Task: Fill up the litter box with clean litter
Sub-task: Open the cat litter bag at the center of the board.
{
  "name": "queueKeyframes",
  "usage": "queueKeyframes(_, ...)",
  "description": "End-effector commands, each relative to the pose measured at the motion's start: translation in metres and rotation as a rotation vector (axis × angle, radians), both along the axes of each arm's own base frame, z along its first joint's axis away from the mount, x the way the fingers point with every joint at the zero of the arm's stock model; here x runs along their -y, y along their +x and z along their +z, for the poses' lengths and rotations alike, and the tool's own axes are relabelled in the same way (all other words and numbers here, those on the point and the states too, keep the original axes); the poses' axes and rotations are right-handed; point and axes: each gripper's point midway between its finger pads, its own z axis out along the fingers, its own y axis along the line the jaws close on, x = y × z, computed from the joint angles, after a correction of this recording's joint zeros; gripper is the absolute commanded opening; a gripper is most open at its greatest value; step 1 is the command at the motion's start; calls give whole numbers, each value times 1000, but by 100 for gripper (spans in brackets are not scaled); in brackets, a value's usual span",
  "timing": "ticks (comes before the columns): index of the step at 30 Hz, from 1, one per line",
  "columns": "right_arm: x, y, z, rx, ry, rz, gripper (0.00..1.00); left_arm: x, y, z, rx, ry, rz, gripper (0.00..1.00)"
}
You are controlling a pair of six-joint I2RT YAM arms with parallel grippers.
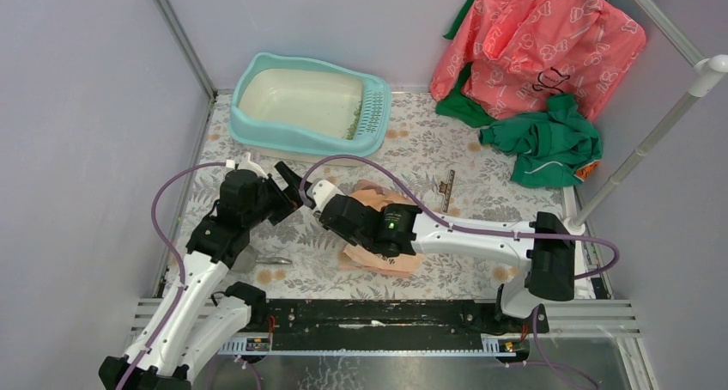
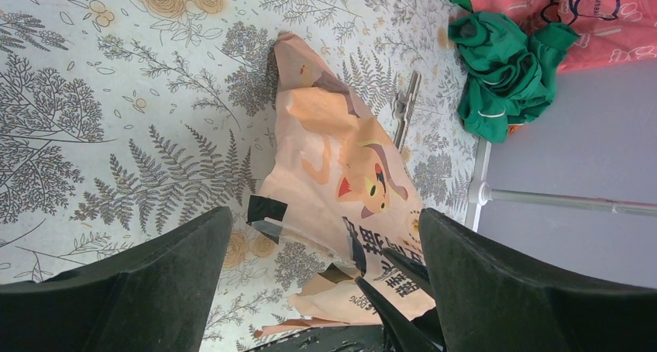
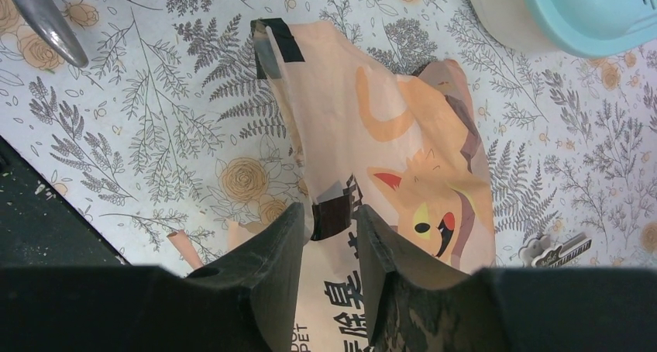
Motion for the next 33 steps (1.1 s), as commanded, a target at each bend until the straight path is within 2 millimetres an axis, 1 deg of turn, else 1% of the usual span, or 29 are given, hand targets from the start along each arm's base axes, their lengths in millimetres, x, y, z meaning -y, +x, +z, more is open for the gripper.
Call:
queueKeyframes(1, -2, 5, 12, 24, 36, -6, 38, 0, 4, 5, 26, -4, -1, 99)
queueKeyframes(7, -4, 5, 6, 14, 17, -3, 37, 0, 4, 6, 28, -3, -3, 99)
queueKeyframes(14, -8, -1, 10, -4, 58, 28, 38, 0, 5, 6, 26, -3, -3, 99)
queueKeyframes(18, -7, 0, 2, -8, 21, 21, 38, 0, 5, 6, 28, -4, -3, 99)
queueKeyframes(24, -5, 6, -3, 5, -1, -3, 33, 0, 4, 6, 30, -4, -3, 99)
queueKeyframes(28, 0, 14, -8, 4, -27, -34, 29, 0, 5, 5, 26, -3, -3, 98)
queueKeyframes(33, 3, 17, -4, 6, -10, -46, 24, 0, 5, 4, 25, -3, -5, 99)
